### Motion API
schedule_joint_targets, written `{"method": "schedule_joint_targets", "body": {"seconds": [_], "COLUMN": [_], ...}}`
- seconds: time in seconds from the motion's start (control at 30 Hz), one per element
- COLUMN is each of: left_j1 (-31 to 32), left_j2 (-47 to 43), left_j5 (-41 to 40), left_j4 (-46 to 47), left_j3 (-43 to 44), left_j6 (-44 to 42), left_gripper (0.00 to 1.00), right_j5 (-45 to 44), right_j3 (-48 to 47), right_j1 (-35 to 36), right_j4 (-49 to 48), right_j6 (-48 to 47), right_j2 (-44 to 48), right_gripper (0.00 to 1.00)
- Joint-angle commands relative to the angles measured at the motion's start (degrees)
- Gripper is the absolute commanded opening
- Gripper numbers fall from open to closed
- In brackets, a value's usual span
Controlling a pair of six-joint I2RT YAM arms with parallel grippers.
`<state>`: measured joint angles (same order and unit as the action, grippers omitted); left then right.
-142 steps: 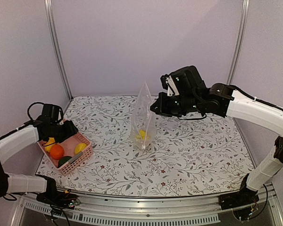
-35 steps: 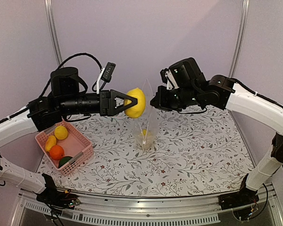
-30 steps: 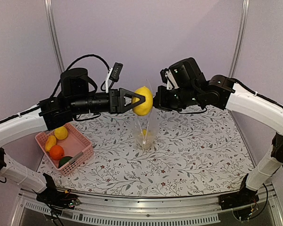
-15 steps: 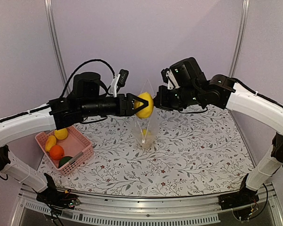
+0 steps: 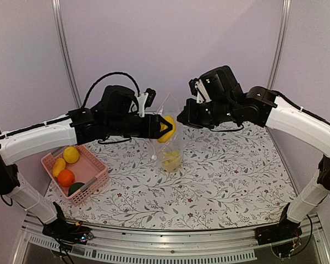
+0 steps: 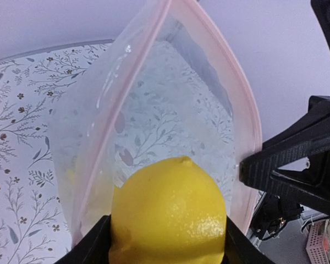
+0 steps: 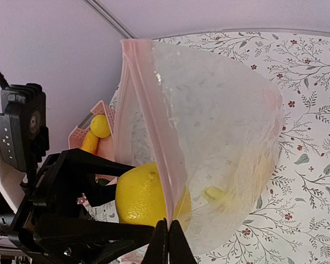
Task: Place the food in the zip-top bag and seal the zipper
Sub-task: Place the fake fruit in the zipper food storage bag, then pick up the fake fruit from the bin.
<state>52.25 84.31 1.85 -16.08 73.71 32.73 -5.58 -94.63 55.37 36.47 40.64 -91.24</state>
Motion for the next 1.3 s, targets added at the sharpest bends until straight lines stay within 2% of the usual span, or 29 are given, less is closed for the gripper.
{"method": "schedule_joint_targets", "body": {"seconds": [0.0,0.23,0.47,0.67,0.83,0.97,1.17,1.27], "left_j1": [0.49,0.43,-0.22,-2.94,-5.84,-11.18,-25.6,-32.02], "left_j2": [2.08,2.38,0.26,-4.58,-8.98,-13.84,-17.76,-18.94], "left_j5": [-3.47,-2.29,2.93,16.0,27.1,26.72,24.39,20.28], "left_j4": [-3.78,-2.8,-1.73,-0.79,-8.16,-14.12,-21.8,-25.59], "left_j3": [3.15,4.76,4.36,3.81,4.94,1.77,-2.7,-5.23], "left_j6": [-0.64,-2.48,-3.64,-3.49,-7.12,-7.53,-7.6,-9.12], "left_gripper": [0.66,0.92,0.93,0.94,0.97,0.99,1.0,1.0], "right_j5": [0.9,0.93,0.41,-0.66,-1.62,-1.88,-1.99,-2.06], "right_j3": [-0.73,-0.73,-0.33,-0.19,-0.2,-0.33,-0.88,-0.82], "right_j1": [-0.06,-0.02,-0.01,-0.01,-0.07,-0.04,-0.07,-0.04], "right_j4": [-1.12,-1.55,-1.48,-1.33,-1.18,-1.18,-0.78,-0.44], "right_j6": [-0.24,-0.21,-0.28,-0.62,-1.12,-1.39,-2.12,-2.06], "right_j2": [0.64,0.24,0.45,0.62,0.71,0.95,0.98,1.12], "right_gripper": [0.0,0.0,0.0,0.0,0.0,0.0,0.0,0.0]}}
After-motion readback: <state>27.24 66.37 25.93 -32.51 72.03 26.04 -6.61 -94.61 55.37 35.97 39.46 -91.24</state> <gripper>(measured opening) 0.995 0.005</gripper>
